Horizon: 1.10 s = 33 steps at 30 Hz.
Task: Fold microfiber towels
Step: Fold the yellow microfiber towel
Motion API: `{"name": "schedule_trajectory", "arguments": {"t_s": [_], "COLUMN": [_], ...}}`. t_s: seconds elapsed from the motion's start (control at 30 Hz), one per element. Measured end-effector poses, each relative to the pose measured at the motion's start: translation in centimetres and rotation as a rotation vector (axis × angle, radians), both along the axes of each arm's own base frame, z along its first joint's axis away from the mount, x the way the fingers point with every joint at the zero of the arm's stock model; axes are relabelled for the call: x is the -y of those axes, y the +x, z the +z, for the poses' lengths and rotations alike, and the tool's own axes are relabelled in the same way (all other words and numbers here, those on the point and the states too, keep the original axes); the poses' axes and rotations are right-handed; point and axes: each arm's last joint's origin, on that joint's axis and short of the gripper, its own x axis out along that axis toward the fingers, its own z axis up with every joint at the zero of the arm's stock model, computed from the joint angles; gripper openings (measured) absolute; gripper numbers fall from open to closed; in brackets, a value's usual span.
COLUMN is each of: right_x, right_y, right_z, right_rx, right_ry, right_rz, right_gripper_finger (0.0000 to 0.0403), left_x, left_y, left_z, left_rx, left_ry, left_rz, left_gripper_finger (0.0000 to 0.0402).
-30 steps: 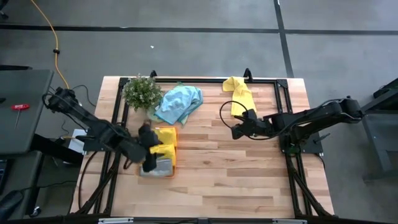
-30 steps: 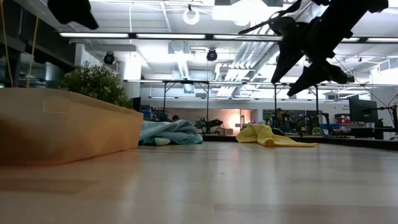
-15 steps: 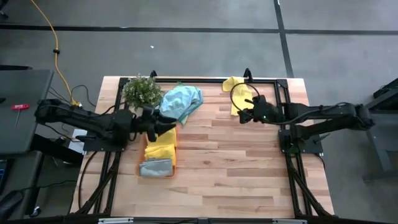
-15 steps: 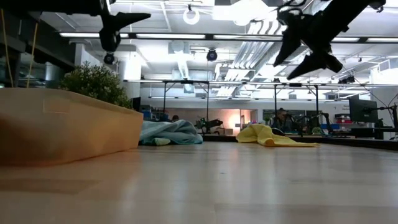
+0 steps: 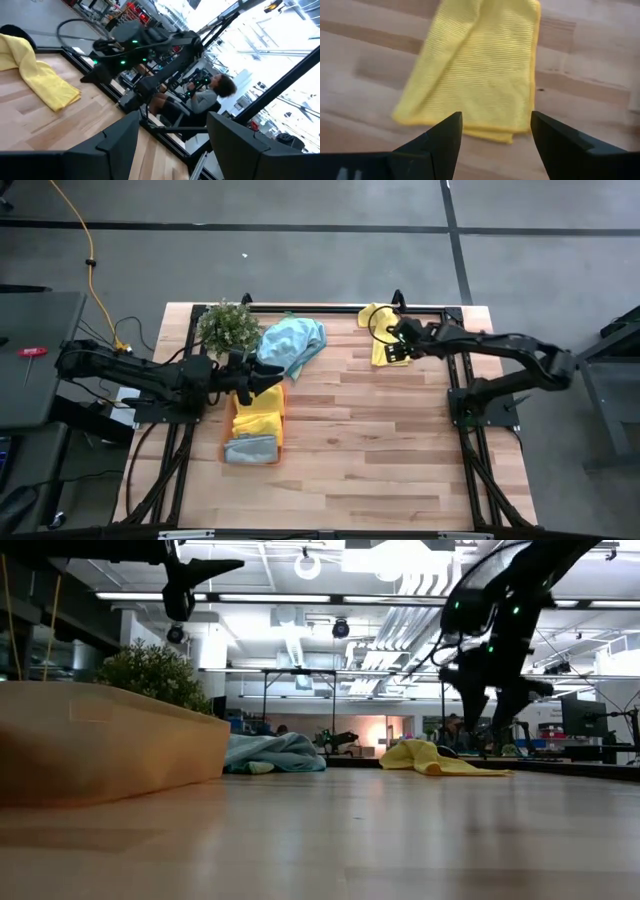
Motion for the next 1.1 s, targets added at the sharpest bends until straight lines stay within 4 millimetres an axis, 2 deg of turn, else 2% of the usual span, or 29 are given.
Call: {"name": "schedule_trajectory", "arguments": {"t_s": [0.23,0.5,0.87,1.1], "right_x": [2.2,3.3,5.1,4.8], "right_y": [-0.4,-0.3,-0.8,-0.5], "right_z": [-3.5,-5.4,-5.9,-5.9], "right_rx": [-0.149,-0.23,-0.11,-0.092], "right_ry": [0.199,0.223,0.258,0.284], "right_rz": [0.167,0.275,0.2,0.226], "right_gripper_finger": [0.0229,0.0229,0.0226,0.0173], "left_x": [0.0,-0.1,-0.2,-0.3], "left_y": [0.0,0.0,0.0,-0.1], "left_z": [0.0,0.0,0.0,-0.1], "left_rx": [0.004,0.004,0.003,0.0], "left_ry": [-0.015,-0.021,-0.033,-0.031], "left_rz": [0.013,0.045,0.076,0.091], "left_gripper_finger": [0.0225,0.0225,0.0225,0.0225]}}
